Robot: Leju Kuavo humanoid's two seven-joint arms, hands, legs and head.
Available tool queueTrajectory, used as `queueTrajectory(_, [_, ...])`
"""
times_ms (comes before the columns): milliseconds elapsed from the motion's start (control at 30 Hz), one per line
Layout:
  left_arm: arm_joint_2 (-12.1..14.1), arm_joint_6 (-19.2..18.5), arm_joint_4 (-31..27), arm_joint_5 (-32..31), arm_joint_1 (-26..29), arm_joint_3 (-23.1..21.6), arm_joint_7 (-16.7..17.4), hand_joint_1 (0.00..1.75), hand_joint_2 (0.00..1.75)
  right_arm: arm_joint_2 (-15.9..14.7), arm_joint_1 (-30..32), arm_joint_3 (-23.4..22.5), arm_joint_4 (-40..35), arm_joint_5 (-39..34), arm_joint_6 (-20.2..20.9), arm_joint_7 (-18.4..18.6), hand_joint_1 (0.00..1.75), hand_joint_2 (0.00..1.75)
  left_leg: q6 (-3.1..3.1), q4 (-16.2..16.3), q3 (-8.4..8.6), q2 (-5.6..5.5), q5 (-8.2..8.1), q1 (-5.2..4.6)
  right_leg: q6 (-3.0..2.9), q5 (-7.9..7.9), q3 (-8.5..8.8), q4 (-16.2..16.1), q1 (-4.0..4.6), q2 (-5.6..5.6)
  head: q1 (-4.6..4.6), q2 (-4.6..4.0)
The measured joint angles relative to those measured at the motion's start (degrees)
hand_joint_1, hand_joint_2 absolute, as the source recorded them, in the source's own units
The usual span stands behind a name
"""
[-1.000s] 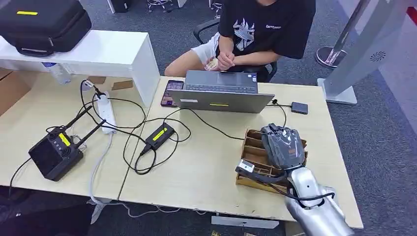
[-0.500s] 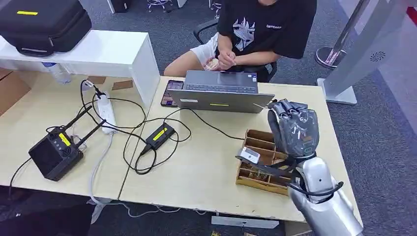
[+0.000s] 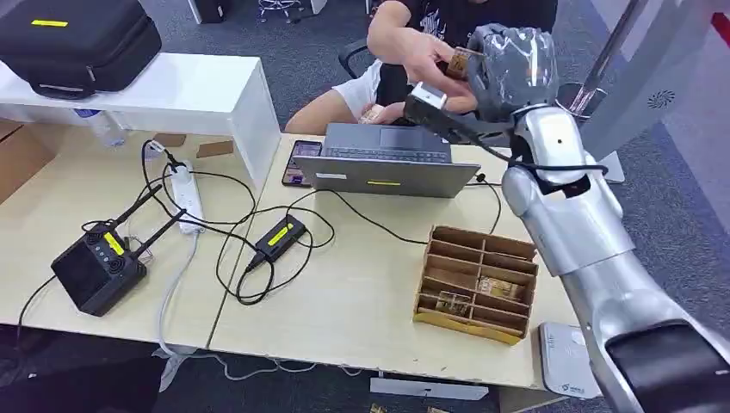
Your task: Pass the card to the sensor for recognition and then transmit it.
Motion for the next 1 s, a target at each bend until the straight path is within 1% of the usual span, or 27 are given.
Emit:
queueTrajectory(100, [0.0,0.0,0.0,-0.3,0.0,0.0,-0.4,0.00,0.00,1.9,-3.2,0.0,5.9,-0.7,0.8,0.2,1.75,1.75,0.01,0.0,-0.01,0.01,-0.01,-0.01,0.00,0.00,-0.01,0.0,-0.01,0.01,-0.02,0.00])
queueTrajectory(167, [0.0,0.0,0.0,-0.5,-0.1,0.0,-0.4,0.00,0.00,2.6,-4.3,0.1,8.7,-0.7,0.9,0.1,1.75,1.75,0.01,0.0,-0.02,-0.04,-0.01,0.00,0.01,-0.01,0.00,0.0,0.00,-0.02,0.00,0.00])
queueTrajectory(267, [0.0,0.0,0.0,-0.5,-0.1,0.0,-0.4,0.00,0.00,3.2,-4.9,0.3,11.2,-0.9,1.0,0.0,1.75,1.75,0.01,0.0,-0.05,-0.11,-0.01,-0.01,0.01,-0.01,-0.01,0.0,-0.01,-0.07,-0.02,0.00])
queueTrajectory(300, [0.0,0.0,0.0,-0.5,-0.1,0.0,-0.4,0.00,0.00,3.4,-5.0,0.3,11.8,-1.0,1.0,0.0,0.23,1.75,0.01,0.0,-0.05,-0.11,-0.01,-0.01,0.01,-0.01,-0.01,0.0,-0.01,-0.07,0.00,0.00])
queueTrajectory(333, [0.0,0.0,0.0,-0.5,-0.1,0.0,-0.4,0.00,0.00,3.6,-5.1,0.3,12.4,-0.9,1.0,0.0,0.00,1.75,0.01,0.0,-0.05,-0.11,-0.01,-0.01,0.01,-0.01,-0.01,0.0,-0.01,-0.07,-0.02,0.00])
queueTrajectory(400, [0.0,0.0,0.0,-0.5,-0.1,0.0,-0.4,0.00,0.00,3.8,-5.3,0.4,13.3,-1.3,1.0,-0.2,0.00,1.75,0.01,0.0,-0.05,-0.09,-0.01,-0.01,0.01,-0.01,-0.01,0.0,-0.01,-0.06,0.00,0.00])
queueTrajectory(433, [0.0,0.0,0.0,-0.4,-0.1,0.0,-0.4,0.00,0.00,3.9,-5.3,0.3,13.7,-2.4,1.0,-1.1,0.00,1.75,0.01,0.0,-0.05,-0.08,-0.01,-0.01,0.01,-0.01,-0.01,0.0,-0.01,-0.06,-0.02,0.00])
queueTrajectory(500, [0.0,0.0,0.0,-0.4,-0.1,0.0,-0.4,0.00,0.00,4.4,-5.3,-0.6,14.4,-8.3,3.6,-4.2,0.00,1.75,0.01,0.0,-0.03,-0.02,-0.01,-0.01,0.01,-0.01,-0.03,0.0,-0.01,-0.03,0.00,0.00])
queueTrajectory(600, [0.0,0.0,0.0,-0.4,-0.1,0.0,-0.4,0.00,0.00,5.0,-4.9,-3.8,15.1,-18.5,7.5,-8.6,0.00,1.75,0.01,0.0,-0.04,-0.04,0.00,-0.01,0.00,0.00,-0.06,0.0,-0.01,-0.04,-0.02,0.00])
queueTrajectory(700, [0.0,0.0,0.0,-0.4,-0.1,0.0,0.2,0.00,0.00,4.9,-4.9,-7.1,15.5,-25.1,9.5,-11.0,0.00,1.75,0.01,0.0,-0.04,-0.07,0.00,0.00,0.00,0.00,-0.06,0.0,-0.01,-0.06,0.00,0.00])
queueTrajectory(733, [0.0,0.0,0.0,-0.3,-0.1,0.0,0.3,0.00,0.00,4.7,-4.8,-8.7,15.7,-27.7,10.1,-12.0,0.00,0.00,0.01,0.0,-0.04,-0.07,0.00,0.00,0.00,0.00,-0.06,0.0,-0.01,-0.06,-0.02,0.00])
queueTrajectory(767, [0.0,0.0,0.0,-0.2,-0.1,0.0,0.3,0.00,0.00,4.4,-4.7,-10.0,15.9,-29.5,10.5,-12.7,0.00,0.00,0.01,0.0,-0.04,-0.06,0.00,-0.01,0.01,0.00,-0.06,0.0,-0.01,-0.06,-0.02,0.00])
queueTrajectory(800, [0.0,0.0,0.0,0.0,-0.1,0.0,0.3,0.00,0.00,4.2,-4.6,-11.1,16.0,-31.2,10.9,-13.4,0.00,1.75,0.01,0.0,-0.04,-0.07,0.00,-0.01,0.01,0.00,-0.05,0.0,-0.01,-0.06,-0.02,0.00])
queueTrajectory(867, [0.0,0.0,0.0,0.5,-0.1,0.0,0.3,0.00,0.00,3.4,-4.0,-13.6,16.1,-36.6,12.7,-15.5,0.00,1.75,0.01,0.0,-0.05,-0.07,-0.01,-0.01,0.01,0.00,-0.04,-0.1,-0.02,-0.06,0.00,0.00])
queueTrajectory(900, [0.0,0.0,0.0,0.7,-0.1,0.0,0.3,0.00,0.00,3.1,-3.4,-15.3,16.0,-40.0,13.4,-17.4,0.00,1.75,0.02,0.0,-0.05,-0.07,-0.01,-0.01,0.01,0.00,-0.03,-0.1,-0.02,-0.06,0.00,0.00])
queueTrajectory(967, [0.0,0.0,0.0,1.5,-0.1,0.0,0.7,0.00,0.00,2.7,-0.1,-19.1,13.5,-45.5,12.1,-23.0,0.00,1.75,0.03,0.0,-0.04,-0.09,-0.02,-0.01,0.02,0.00,0.02,-0.1,-0.01,-0.08,0.00,0.00])
queueTrajectory(1000, [0.0,0.0,0.0,1.8,0.0,0.0,0.9,0.00,0.00,2.7,2.7,-20.2,11.3,-47.3,11.4,-24.7,0.00,1.75,0.06,0.0,-0.03,-0.08,-0.05,-0.01,0.02,0.00,0.04,-0.1,-0.01,-0.07,0.02,0.00])
